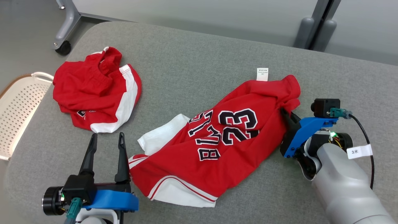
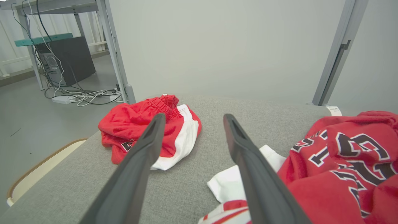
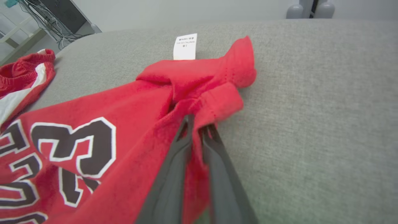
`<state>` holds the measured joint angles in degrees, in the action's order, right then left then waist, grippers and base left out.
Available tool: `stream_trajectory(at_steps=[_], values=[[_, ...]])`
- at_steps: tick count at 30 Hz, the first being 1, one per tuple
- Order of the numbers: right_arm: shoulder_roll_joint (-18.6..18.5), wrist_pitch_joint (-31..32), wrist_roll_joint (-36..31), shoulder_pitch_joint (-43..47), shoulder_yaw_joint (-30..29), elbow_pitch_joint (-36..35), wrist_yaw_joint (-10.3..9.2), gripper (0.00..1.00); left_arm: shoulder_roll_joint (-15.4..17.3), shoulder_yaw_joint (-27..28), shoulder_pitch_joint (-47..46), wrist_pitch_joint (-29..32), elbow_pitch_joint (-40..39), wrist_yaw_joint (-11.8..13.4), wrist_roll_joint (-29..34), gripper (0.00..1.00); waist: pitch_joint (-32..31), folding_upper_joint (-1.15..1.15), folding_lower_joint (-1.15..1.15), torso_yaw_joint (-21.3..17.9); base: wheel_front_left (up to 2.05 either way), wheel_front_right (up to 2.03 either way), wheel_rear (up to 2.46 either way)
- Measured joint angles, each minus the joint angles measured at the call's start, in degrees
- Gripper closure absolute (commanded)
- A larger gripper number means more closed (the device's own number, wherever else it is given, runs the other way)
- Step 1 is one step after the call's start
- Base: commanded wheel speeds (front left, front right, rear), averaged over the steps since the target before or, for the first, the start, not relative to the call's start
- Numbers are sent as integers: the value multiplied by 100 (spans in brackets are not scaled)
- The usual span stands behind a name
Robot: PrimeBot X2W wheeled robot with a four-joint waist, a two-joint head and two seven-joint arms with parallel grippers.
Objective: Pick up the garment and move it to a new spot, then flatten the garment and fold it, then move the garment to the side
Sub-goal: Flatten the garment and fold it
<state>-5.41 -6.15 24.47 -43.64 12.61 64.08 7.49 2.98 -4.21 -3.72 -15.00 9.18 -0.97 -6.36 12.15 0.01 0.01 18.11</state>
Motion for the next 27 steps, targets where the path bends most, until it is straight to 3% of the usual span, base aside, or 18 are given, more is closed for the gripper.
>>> stream_trajectory(at_steps=[7, 12, 17, 23, 27], values=[[-99, -412, 766, 364, 426, -500, 0, 100, -5, 111, 127, 0, 31, 8, 12, 0, -218, -2, -1, -287, 0, 0, 0], [-506, -587, 1074, 1158, 917, -1194, 0, 100, -4, 265, 287, 0, 47, -45, 69, 0, -425, -2, -2, -632, 0, 0, 0], [-869, -604, 1418, 2087, 1039, -2064, 0, 100, -4, 382, 385, 0, 38, -70, 91, 0, -568, -2, -1, -1024, 0, 0, 0], [-1065, -377, 1549, 3422, 691, -3205, 0, 100, -5, 413, 461, -1, 69, -101, 91, 0, -736, -2, -1, -1342, 0, 0, 0], [-1037, 261, 1303, 4613, 112, -4503, 0, 100, -7, 388, 483, -1, 30, -76, 90, 0, -747, -2, -2, -1530, 0, 0, 0]])
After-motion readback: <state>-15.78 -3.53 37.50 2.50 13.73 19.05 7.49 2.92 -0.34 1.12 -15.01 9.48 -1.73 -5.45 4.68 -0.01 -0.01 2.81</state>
